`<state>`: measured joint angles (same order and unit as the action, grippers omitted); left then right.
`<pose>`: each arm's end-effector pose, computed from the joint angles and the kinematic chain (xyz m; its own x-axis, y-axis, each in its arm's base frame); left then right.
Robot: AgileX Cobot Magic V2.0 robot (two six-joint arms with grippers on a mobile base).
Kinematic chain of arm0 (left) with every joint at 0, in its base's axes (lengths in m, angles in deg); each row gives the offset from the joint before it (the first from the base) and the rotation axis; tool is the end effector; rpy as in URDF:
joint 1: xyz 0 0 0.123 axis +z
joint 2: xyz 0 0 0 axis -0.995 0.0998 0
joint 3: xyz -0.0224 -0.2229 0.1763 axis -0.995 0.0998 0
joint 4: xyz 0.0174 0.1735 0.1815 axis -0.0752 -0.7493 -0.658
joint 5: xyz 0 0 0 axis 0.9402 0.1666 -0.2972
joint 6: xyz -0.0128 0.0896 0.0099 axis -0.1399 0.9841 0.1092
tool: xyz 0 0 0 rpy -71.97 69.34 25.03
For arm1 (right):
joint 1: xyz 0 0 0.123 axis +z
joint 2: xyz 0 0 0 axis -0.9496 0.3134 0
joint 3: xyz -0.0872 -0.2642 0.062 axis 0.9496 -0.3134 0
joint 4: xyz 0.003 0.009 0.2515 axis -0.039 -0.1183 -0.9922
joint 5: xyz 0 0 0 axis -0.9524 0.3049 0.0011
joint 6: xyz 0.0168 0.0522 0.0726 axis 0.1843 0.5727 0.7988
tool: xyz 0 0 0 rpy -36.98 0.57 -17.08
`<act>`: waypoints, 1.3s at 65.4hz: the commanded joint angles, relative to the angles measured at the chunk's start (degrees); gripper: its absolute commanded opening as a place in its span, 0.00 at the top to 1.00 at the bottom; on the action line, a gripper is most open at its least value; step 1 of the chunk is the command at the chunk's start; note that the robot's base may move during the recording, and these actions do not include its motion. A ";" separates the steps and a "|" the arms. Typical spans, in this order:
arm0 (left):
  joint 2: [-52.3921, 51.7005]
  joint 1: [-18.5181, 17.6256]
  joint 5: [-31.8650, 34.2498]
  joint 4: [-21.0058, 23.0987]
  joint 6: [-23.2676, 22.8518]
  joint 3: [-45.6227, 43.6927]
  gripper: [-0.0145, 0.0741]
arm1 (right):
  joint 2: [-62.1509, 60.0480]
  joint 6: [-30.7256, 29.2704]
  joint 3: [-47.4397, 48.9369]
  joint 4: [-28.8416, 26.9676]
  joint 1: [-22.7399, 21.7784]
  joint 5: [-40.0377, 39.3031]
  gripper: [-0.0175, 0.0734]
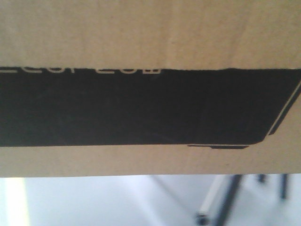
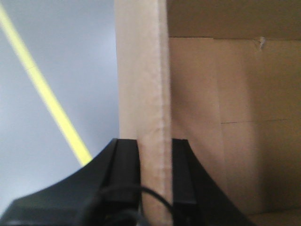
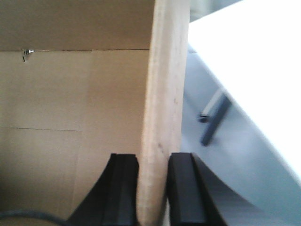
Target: Grab box from left shelf to table start
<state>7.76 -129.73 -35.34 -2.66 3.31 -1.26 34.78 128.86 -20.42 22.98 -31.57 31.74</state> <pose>0.0710 -0.0180 0.4400 -0.5477 0.0000 -0.8367 0.1952 0.9724 -0.1278 0.0896 0.0355 0.4229 -0.5419 0.1319 -0.8300 -0.1487 0.9570 0.2492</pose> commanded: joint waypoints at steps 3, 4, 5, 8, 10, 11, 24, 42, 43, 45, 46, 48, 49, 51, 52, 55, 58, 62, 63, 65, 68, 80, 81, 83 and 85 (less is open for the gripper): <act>-0.93 -0.60 2.06 0.05 0.71 -2.53 0.95 | -0.36 -0.54 1.76 6.70 -0.25 -3.53 0.74; -0.93 -0.60 2.06 0.05 0.71 -2.53 0.95 | -0.36 -0.54 1.76 6.70 -0.25 -3.53 0.74; -0.93 -0.60 2.06 0.05 0.71 -2.53 0.95 | -0.36 -0.54 1.76 6.70 -0.25 -3.53 0.74; -0.93 -0.60 2.06 0.05 0.71 -2.53 0.95 | -0.36 -0.54 1.76 6.70 -0.25 -3.53 0.74; -0.93 -0.60 2.06 0.05 0.71 -2.53 0.95 | -0.36 -0.54 1.76 6.70 -0.25 -3.53 0.74; -0.93 -0.60 2.06 0.05 0.71 -2.53 0.95 | -0.36 -0.54 1.76 6.70 -0.25 -3.53 0.74; -0.93 -0.60 2.06 0.05 0.71 -2.53 0.95 | -0.36 -0.54 1.76 6.70 -0.25 -3.53 0.74; -0.93 -0.60 2.06 0.05 0.71 -2.53 0.95 | -0.36 -0.54 1.76 6.70 -0.25 -3.48 0.74; -0.93 -0.60 2.06 0.05 0.71 -2.53 0.95 | -0.36 -0.54 1.76 6.70 -0.25 -3.48 0.74; -0.93 -0.60 2.06 0.16 0.71 -2.53 0.95 | -0.36 -0.54 1.76 6.70 -0.25 -3.48 0.74; -0.93 -0.60 2.06 0.16 0.71 -2.53 0.95 | -0.36 -0.54 1.76 6.70 -0.25 -3.48 0.74; -0.93 -0.60 2.06 0.16 0.71 -2.53 0.95 | -0.36 -0.54 1.76 6.70 -0.25 -3.48 0.74; -0.93 -0.60 2.06 0.16 0.71 -2.53 0.95 | -0.36 -0.54 1.76 6.70 -0.25 -3.48 0.74; -0.93 -0.60 2.06 0.16 0.71 -2.53 0.95 | -0.36 -0.54 1.76 6.70 -0.25 -3.48 0.74; -0.93 -0.60 2.06 0.16 0.71 -2.53 0.95 | -0.36 -0.54 1.76 6.70 -0.25 -3.48 0.74; -0.93 -0.60 2.06 0.16 0.71 -2.53 0.95 | -0.36 -0.54 1.76 6.70 -0.25 -3.48 0.74; -0.93 -0.60 2.06 0.16 0.71 -2.53 0.95 | -0.36 -0.54 1.76 6.70 -0.25 -3.48 0.74; -0.93 -0.60 2.06 0.16 0.71 -2.53 0.95 | -0.36 -0.54 1.76 6.70 -0.25 -3.48 0.74; -0.93 -0.60 2.06 0.16 0.71 -2.53 0.95 | -0.36 -0.54 1.76 6.70 -0.25 -3.48 0.74; -0.93 -0.60 2.06 0.16 0.71 -2.53 0.95 | -0.36 -0.54 1.76 6.70 -0.25 -3.48 0.74; -0.93 -0.60 2.06 0.16 0.71 -2.53 0.95 | -0.36 -0.54 1.76 6.70 -0.25 -3.48 0.74; -0.93 -0.60 2.06 -0.05 0.71 -2.53 0.95 | -0.36 -0.54 1.76 6.70 -0.25 -3.53 0.74; -0.93 -0.60 2.06 -0.05 0.71 -2.53 0.95 | -0.36 -0.54 1.76 6.70 -0.25 -3.53 0.74; -0.93 -0.60 2.06 -0.05 0.71 -2.53 0.95 | -0.36 -0.54 1.76 6.70 -0.25 -3.53 0.74; -0.93 -0.60 2.06 0.05 0.71 -2.53 0.95 | -0.36 -0.54 1.76 6.70 -0.25 -3.53 0.74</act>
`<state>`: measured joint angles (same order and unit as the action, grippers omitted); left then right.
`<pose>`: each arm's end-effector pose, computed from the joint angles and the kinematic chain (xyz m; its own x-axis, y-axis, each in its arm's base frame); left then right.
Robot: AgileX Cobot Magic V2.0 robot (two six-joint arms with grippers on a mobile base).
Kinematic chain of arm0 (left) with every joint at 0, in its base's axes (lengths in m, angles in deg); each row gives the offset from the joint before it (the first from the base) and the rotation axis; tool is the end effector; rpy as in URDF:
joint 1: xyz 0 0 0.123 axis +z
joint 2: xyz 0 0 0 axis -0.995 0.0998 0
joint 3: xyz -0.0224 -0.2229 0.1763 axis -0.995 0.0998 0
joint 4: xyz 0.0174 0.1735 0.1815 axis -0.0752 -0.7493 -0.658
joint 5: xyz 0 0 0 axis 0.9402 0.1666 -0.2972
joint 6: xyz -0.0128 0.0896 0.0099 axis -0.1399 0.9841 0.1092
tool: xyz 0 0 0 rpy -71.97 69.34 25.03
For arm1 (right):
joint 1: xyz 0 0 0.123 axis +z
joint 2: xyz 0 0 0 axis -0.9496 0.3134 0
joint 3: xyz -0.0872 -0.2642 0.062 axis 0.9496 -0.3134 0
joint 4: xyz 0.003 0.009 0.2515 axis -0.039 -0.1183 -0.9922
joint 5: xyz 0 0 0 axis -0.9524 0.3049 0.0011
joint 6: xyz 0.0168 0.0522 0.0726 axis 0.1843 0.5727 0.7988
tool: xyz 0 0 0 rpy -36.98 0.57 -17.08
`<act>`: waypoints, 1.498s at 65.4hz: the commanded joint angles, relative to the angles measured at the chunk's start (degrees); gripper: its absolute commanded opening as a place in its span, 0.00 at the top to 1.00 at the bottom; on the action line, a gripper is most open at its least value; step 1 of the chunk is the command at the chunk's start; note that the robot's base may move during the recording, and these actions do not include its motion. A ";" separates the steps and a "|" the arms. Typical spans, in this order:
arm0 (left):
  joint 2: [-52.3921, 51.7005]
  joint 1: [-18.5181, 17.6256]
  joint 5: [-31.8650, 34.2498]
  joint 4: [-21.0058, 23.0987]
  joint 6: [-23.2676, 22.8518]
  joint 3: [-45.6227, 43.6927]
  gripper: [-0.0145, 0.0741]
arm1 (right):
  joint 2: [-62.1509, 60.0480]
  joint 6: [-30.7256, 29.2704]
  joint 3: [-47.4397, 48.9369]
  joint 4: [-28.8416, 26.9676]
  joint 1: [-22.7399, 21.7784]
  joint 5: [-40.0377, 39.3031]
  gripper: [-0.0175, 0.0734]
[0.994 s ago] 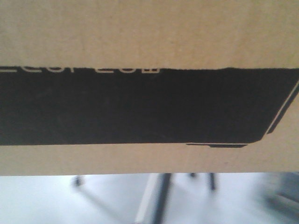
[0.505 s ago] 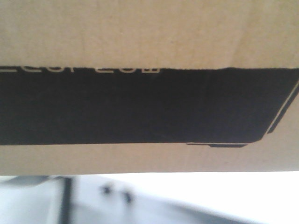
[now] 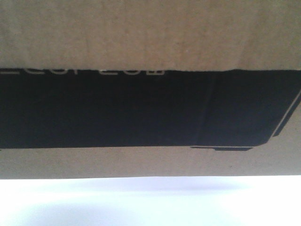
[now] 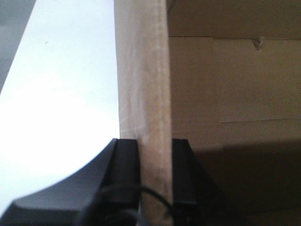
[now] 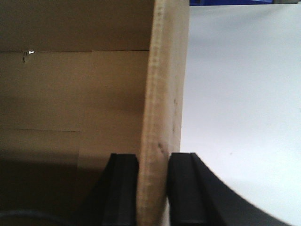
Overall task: Grab box from left shelf to table start
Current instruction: 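Lower the held box with both grippers toward the white tabletop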
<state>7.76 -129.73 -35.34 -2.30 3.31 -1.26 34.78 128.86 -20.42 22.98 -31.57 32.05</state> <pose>0.0708 -0.0185 0.4398 -0.5508 -0.0011 -0.8347 0.1982 0.9712 -0.1320 0.0894 0.0353 0.4225 -0.5453 0.1308 -0.8279 -0.1458 0.9579 0.2474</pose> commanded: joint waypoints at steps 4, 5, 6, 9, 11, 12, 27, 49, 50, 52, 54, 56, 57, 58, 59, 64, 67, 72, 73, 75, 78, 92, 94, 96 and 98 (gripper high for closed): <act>-0.93 -0.60 2.06 -0.31 0.71 -2.53 0.95 | -0.36 -0.54 1.76 6.70 -0.25 -3.85 0.74; -0.93 -0.60 2.06 -0.31 0.71 -2.53 0.95 | -0.36 -0.54 1.76 6.70 -0.25 -3.85 0.74; -0.93 -0.60 2.06 -0.31 0.71 -2.53 0.95 | -0.36 -0.54 1.76 6.70 -0.25 -3.85 0.74; -0.93 -0.60 2.06 -0.31 0.71 -2.53 0.95 | -0.36 -0.54 1.76 6.70 -0.25 -3.80 0.74; -0.93 -0.60 2.06 -0.31 0.71 -2.53 0.95 | -0.36 -0.54 1.76 6.70 -0.25 -3.80 0.74; -0.93 -0.60 2.06 -0.31 0.71 -2.53 0.95 | -0.36 -0.54 1.76 6.70 -0.25 -3.80 0.74; -0.93 -0.60 2.06 -0.31 0.71 -2.53 0.95 | -0.36 -0.54 1.76 6.70 -0.25 -3.85 0.74; -0.93 -0.60 2.06 -0.21 0.71 -2.53 0.95 | -0.36 -0.54 1.76 6.70 -0.25 -3.85 0.74; -0.93 -0.60 2.06 -0.21 0.71 -2.53 0.95 | -0.36 -0.54 1.76 6.70 -0.25 -3.85 0.74; -0.93 -0.60 2.06 -0.21 0.71 -2.53 0.95 | -0.36 -0.54 1.76 6.70 -0.25 -3.85 0.74; -0.93 -0.60 2.06 -0.21 0.71 -2.53 0.95 | -0.36 -0.54 1.76 6.70 -0.25 -3.85 0.74; -0.93 -0.60 2.06 -0.21 0.71 -2.53 0.95 | -0.36 -0.54 1.76 6.70 -0.25 -3.85 0.74; -0.93 -0.60 2.06 -0.21 0.71 -2.53 0.95 | -0.36 -0.54 1.76 6.70 -0.25 -3.85 0.74; -0.93 -0.60 2.06 -0.21 0.71 -2.53 0.95 | -0.36 -0.54 1.76 6.70 -0.25 -3.85 0.74; -0.93 -0.60 2.06 -0.21 0.71 -2.53 0.95 | -0.36 -0.54 1.76 6.70 -0.25 -3.85 0.74; -0.93 -0.60 2.06 -0.21 0.71 -2.53 0.95 | -0.36 -0.54 1.76 6.70 -0.25 -3.85 0.74; -0.93 -0.60 2.06 -0.21 0.71 -2.53 0.95 | -0.36 -0.54 1.76 6.70 -0.25 -3.85 0.74; -0.93 -0.60 2.06 -0.21 0.71 -2.53 0.95 | -0.36 -0.54 1.76 6.70 -0.25 -3.85 0.74; -0.93 -0.60 2.06 -0.21 0.71 -2.53 0.95 | -0.36 -0.54 1.76 6.70 -0.25 -3.85 0.74; -0.93 -0.60 2.06 -0.21 0.71 -2.53 0.95 | -0.36 -0.54 1.76 6.70 -0.25 -3.85 0.74; -0.93 -0.60 2.06 -0.21 0.71 -2.53 0.95 | -0.36 -0.54 1.76 6.70 -0.25 -3.85 0.74; -0.93 -0.60 4.64 -0.21 0.71 -2.53 0.95 | -0.36 -0.54 1.76 6.70 -0.25 -3.90 0.74; -0.93 -0.60 5.70 -0.21 0.71 -2.53 0.95 | -0.36 -0.54 1.76 6.70 -0.25 -3.90 0.74; -0.93 -0.60 6.85 -0.21 0.71 -2.53 0.95 | -0.36 -0.54 1.76 6.70 -0.25 -3.90 0.74; -0.93 -0.60 7.80 -0.21 0.71 -2.53 0.95 | -0.36 -0.54 1.76 6.70 -0.25 -3.90 0.74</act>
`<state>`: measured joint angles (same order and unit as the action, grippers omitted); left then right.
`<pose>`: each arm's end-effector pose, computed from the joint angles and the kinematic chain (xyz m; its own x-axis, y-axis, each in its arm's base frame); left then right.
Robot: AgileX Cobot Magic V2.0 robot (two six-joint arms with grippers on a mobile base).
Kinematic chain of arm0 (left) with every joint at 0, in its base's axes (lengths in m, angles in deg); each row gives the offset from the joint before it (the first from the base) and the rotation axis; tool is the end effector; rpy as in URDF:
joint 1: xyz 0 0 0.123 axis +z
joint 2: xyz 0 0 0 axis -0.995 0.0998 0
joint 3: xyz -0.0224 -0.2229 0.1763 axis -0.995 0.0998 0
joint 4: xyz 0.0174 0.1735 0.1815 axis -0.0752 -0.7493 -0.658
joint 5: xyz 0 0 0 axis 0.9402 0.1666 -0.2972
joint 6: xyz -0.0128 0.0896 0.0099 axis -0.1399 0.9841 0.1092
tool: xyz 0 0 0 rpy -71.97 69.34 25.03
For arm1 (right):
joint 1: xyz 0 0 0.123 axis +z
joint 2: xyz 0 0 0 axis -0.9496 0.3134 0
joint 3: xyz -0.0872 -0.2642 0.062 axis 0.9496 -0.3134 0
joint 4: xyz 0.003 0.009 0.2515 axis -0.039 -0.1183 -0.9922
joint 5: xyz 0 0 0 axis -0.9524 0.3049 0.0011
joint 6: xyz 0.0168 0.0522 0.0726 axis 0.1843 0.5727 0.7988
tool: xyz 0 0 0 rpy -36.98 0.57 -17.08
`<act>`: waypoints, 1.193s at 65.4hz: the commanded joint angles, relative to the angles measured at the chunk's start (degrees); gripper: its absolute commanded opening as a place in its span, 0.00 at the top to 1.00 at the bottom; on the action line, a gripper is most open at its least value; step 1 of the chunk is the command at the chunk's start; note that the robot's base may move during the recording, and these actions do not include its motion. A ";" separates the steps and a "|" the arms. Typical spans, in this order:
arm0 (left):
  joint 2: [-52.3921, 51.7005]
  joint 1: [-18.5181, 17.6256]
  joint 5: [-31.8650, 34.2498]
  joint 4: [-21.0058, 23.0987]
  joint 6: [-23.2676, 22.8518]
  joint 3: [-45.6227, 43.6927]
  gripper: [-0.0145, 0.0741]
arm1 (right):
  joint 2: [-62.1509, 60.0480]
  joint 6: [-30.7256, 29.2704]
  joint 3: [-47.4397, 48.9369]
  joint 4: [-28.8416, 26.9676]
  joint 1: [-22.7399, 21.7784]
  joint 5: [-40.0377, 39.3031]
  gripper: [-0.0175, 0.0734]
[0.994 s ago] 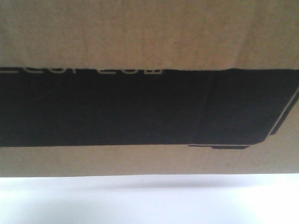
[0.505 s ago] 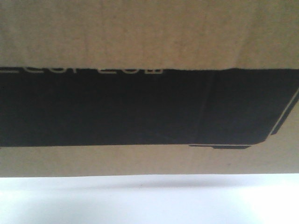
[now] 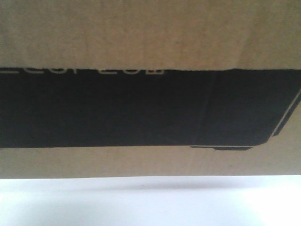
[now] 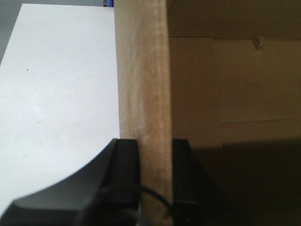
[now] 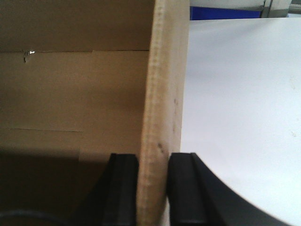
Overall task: Grab box from left shelf to table start
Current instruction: 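Lower the held box with both grippers toward the white tabletop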
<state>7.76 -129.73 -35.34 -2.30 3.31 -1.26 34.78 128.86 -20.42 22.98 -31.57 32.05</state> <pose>0.0708 -0.0185 0.4398 -0.5508 -0.0011 -0.8347 0.1982 0.9712 -0.1320 0.0894 0.0353 0.4225 -0.5453 0.1308 -0.8279 -0.1458 0.9579 0.2474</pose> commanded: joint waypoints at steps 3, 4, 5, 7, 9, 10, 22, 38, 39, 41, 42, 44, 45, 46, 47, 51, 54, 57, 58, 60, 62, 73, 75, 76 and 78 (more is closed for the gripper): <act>-0.93 -0.60 9.10 -0.21 0.71 -2.53 0.95 | -0.36 -0.54 1.76 6.70 -0.25 -3.97 0.74; -0.93 -0.60 9.61 -0.21 0.71 -2.53 0.95 | -0.36 -0.54 1.76 6.70 -0.25 -4.04 0.74; -0.93 -0.60 10.38 -0.21 0.71 -2.53 0.95 | -0.36 -0.54 1.76 6.70 -0.25 -4.11 0.74; -0.93 -0.60 11.43 -0.21 0.71 -2.53 0.95 | -0.36 -0.54 1.76 6.70 -0.25 -4.17 0.74; -0.93 -0.60 12.12 -0.21 0.71 -2.53 0.95 | -0.36 -0.54 1.76 6.70 -0.25 -4.17 0.74; -0.93 -0.60 12.79 -0.21 0.71 -2.53 0.95 | -0.36 -0.54 1.76 6.70 -0.25 -4.17 0.74; -0.93 -0.60 15.25 -0.29 0.71 -2.53 0.95 | -0.36 -0.54 1.76 6.70 -0.25 -4.04 0.74; 2.23 -0.60 15.66 0.00 0.49 -2.92 0.94 | 1.03 -0.54 2.36 8.48 -0.25 -4.52 0.74; 2.69 -0.60 15.56 -0.13 0.49 -3.04 0.94 | 1.55 -0.54 2.55 8.79 -0.25 -4.45 0.74; 4.09 -0.60 15.56 -0.11 0.49 -3.39 0.94 | 2.63 -0.49 3.28 9.52 -0.25 -4.20 0.74; 4.70 -0.60 15.56 -0.11 0.49 -3.83 0.94 | 3.15 -0.49 3.65 9.78 -0.31 -4.10 0.74; 6.08 -0.60 15.40 -0.11 0.49 -4.38 0.94 | 4.23 -0.49 4.75 10.12 -0.37 -3.92 0.74; 7.21 -0.60 15.30 -0.11 0.49 -4.69 0.94 | 4.82 -0.49 5.25 10.39 -0.51 -3.82 0.74; 7.94 -0.60 15.12 -0.11 0.49 -5.07 0.94 | 5.44 -0.49 5.78 10.39 -0.57 -3.76 0.74; 8.69 -0.60 14.83 -0.11 0.49 -5.44 0.94 | 6.10 -0.49 6.34 10.54 -0.56 -3.51 0.74; 12.40 -0.60 13.59 -0.28 0.49 -7.77 0.95 | 9.51 -0.49 9.54 10.96 -0.63 -2.34 0.74; 15.23 -0.60 12.32 -0.69 0.49 -9.44 0.95 | 11.79 -0.49 11.81 11.26 -0.63 -1.61 0.74; 18.08 -0.60 10.50 -0.94 0.49 -11.46 0.95 | 13.80 -0.49 13.59 11.76 -0.67 -1.28 0.74; 18.50 -0.49 10.38 -0.94 0.60 -12.04 0.95 | 14.46 -0.49 13.86 11.76 -0.69 -1.22 0.74; 20.41 -0.36 10.00 -0.94 0.74 -13.47 0.95 | 16.02 -0.49 15.23 11.76 -0.85 -1.23 0.74; 21.90 -0.03 10.00 -0.94 0.74 -14.57 0.94 | 17.19 -0.49 16.47 11.70 -1.10 -1.29 0.74; 29.37 3.50 13.34 1.95 3.01 -20.60 0.94 | 22.77 -0.49 20.38 11.39 -2.44 -2.02 0.74; 30.57 4.71 14.95 4.35 4.81 -21.68 0.94 | 23.71 -0.49 20.69 11.39 -2.86 -2.80 0.74; 31.00 5.23 15.72 5.50 5.92 -22.09 0.94 | 24.02 -0.49 20.70 11.39 -3.06 -3.45 0.74; 31.84 6.35 17.20 7.97 7.40 -22.92 0.94 | 24.80 -0.49 20.70 11.30 -3.50 -4.53 0.74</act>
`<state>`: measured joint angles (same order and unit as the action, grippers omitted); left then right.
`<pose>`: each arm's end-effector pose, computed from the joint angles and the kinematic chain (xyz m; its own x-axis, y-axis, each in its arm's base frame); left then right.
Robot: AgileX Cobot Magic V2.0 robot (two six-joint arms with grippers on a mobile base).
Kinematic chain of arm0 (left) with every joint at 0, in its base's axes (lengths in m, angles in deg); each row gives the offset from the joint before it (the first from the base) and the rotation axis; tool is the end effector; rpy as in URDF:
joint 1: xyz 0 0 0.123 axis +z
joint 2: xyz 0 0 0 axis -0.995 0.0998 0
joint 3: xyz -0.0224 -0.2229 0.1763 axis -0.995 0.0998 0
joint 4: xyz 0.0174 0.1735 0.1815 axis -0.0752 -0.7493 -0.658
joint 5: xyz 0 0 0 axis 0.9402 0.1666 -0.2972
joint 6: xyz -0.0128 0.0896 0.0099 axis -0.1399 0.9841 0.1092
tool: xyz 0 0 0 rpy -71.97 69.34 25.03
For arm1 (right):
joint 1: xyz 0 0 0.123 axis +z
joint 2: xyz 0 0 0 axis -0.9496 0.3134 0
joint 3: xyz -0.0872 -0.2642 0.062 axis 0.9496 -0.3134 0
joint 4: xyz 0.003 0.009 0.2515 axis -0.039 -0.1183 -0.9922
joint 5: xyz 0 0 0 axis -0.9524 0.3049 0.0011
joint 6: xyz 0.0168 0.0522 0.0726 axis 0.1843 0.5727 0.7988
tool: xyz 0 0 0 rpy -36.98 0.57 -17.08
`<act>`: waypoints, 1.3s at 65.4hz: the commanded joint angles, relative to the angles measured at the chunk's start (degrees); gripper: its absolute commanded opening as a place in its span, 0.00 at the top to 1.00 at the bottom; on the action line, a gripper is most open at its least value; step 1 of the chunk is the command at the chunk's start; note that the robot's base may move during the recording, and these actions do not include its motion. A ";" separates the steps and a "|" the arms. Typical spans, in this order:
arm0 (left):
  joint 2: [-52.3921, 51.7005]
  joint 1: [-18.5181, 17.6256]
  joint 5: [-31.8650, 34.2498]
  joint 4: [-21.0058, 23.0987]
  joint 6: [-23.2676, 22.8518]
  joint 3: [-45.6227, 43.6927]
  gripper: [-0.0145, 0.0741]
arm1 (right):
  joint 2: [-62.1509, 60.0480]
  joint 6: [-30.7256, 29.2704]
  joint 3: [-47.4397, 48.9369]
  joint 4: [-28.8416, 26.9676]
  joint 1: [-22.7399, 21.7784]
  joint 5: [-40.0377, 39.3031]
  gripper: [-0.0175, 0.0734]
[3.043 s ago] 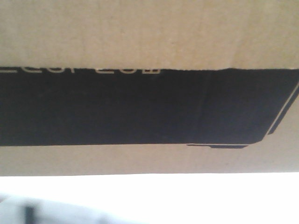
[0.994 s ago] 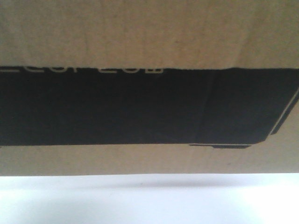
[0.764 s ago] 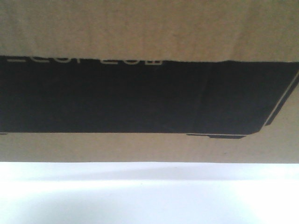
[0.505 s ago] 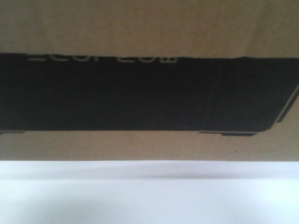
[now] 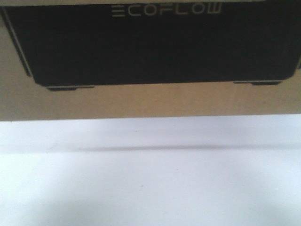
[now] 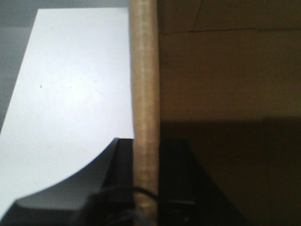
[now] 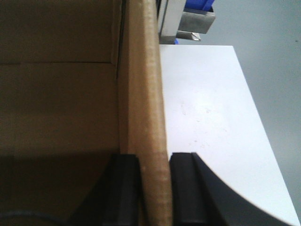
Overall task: Grab box from left shelf to table start
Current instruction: 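Set the box's bottom down on the white table with both grippers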
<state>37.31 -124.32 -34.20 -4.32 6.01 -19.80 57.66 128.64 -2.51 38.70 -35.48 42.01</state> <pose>0.1842 -0.1026 0.4614 -0.6324 0.1001 -0.7681 0.1187 0.9924 0.0316 0.1757 0.0626 0.4563 -0.5723 0.0156 -0.8199 0.1182 0.9909 -0.0637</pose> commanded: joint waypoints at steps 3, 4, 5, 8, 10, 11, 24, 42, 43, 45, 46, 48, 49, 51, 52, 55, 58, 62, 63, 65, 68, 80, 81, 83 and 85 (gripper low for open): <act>3.65 3.08 18.18 14.18 6.83 -5.28 0.94 | 2.86 -0.27 2.80 -4.67 -0.29 -15.95 0.74; 4.04 3.71 19.14 15.25 7.38 -5.53 0.94 | 3.16 -0.27 2.80 -4.76 -0.53 -16.40 0.74; 4.44 4.36 19.66 16.27 8.18 -5.77 0.94 | 3.49 -0.27 2.80 -4.88 -0.76 -17.10 0.74; 5.63 6.32 20.98 19.47 9.17 -6.37 0.94 | 4.60 -0.27 2.80 -5.51 -1.55 -18.15 0.74; 6.60 7.97 21.65 21.10 9.93 -6.62 0.94 | 5.23 -0.27 2.80 -6.20 -2.37 -18.71 0.74; 6.96 8.63 21.99 21.95 10.51 -6.62 0.94 | 5.52 -0.27 2.80 -6.52 -2.72 -18.94 0.74; 11.74 17.05 22.37 29.74 16.54 -6.89 0.94 | 10.23 -5.98 2.86 -13.09 -8.73 -23.66 0.74; 14.04 19.12 21.52 30.45 18.23 -6.89 0.95 | 15.95 -9.80 4.85 -18.05 -14.53 -25.20 0.74; 14.19 19.12 21.45 30.45 18.23 -6.89 0.95 | 16.16 -9.91 4.97 -18.05 -14.62 -25.10 0.74; 14.48 19.12 20.91 30.61 18.23 -6.89 0.95 | 16.59 -10.26 5.04 -18.00 -14.92 -25.09 0.74; 14.49 19.12 20.61 30.70 18.23 -6.89 0.95 | 16.76 -10.37 5.04 -17.99 -15.04 -25.09 0.74; 14.78 19.12 20.04 30.70 18.23 -6.89 0.95 | 17.25 -10.70 4.97 -17.99 -15.39 -25.09 0.74; 14.97 19.12 19.76 30.70 18.23 -6.89 0.95 | 17.48 -10.68 4.98 -18.09 -15.51 -25.04 0.74; 15.29 19.12 19.62 30.70 18.23 -6.89 0.95 | 17.81 -10.68 4.98 -18.09 -15.69 -25.04 0.74; 15.51 19.12 19.46 30.70 18.23 -6.89 0.95 | 18.11 -10.68 4.98 -18.09 -15.80 -25.04 0.74; 15.85 19.12 19.29 30.52 18.23 -6.89 0.95 | 18.53 -10.68 4.98 -18.09 -15.92 -25.12 0.74; 16.32 19.12 19.29 30.26 18.23 -6.89 0.95 | 18.65 -10.68 4.98 -18.16 -15.92 -25.75 0.74; 16.59 19.12 19.89 30.26 18.23 -6.89 0.95 | 18.65 -10.68 4.98 -18.22 -15.92 -27.08 0.74; 16.59 19.12 19.99 30.26 18.23 -6.89 0.95 | 18.65 -10.68 4.98 -18.34 -15.92 -27.42 0.74; 16.72 19.12 20.46 30.26 18.23 -6.89 0.95 | 18.65 -10.68 5.03 -18.40 -15.92 -27.91 0.74; 16.81 19.12 20.99 30.26 18.23 -6.89 0.94 | 18.65 -10.68 5.03 -18.99 -15.92 -28.02 0.74; 16.81 19.12 22.21 30.36 18.32 -6.89 0.92 | 18.65 -10.73 4.98 -20.31 -15.92 -28.21 0.71; 16.81 19.12 22.21 30.48 18.32 -6.89 0.91 | 18.65 -10.74 4.98 -20.31 -15.92 -28.37 0.69; 16.81 19.12 22.21 30.48 18.32 -6.89 0.86 | 18.65 -10.80 4.98 -20.31 -15.92 -28.55 0.65; 16.81 19.12 22.21 30.48 18.32 -6.89 0.80 | 18.65 -10.80 4.98 -20.31 -15.92 -28.69 0.59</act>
<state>56.68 -103.15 -21.96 15.76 23.95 -24.07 78.31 118.33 -0.16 25.38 -52.87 25.66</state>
